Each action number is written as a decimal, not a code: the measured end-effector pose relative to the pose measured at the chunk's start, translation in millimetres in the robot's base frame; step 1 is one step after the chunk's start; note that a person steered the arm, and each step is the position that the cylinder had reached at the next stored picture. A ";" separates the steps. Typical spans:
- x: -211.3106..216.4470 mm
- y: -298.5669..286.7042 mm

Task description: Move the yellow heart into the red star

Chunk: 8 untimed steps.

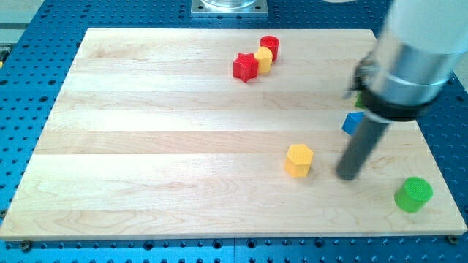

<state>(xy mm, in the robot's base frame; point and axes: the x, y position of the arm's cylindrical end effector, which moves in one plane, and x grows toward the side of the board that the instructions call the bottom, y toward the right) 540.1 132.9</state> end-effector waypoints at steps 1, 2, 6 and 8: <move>-35.7 -99.5; -62.7 -142.7; -11.5 -238.0; 32.5 -251.8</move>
<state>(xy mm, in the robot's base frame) 572.6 -118.9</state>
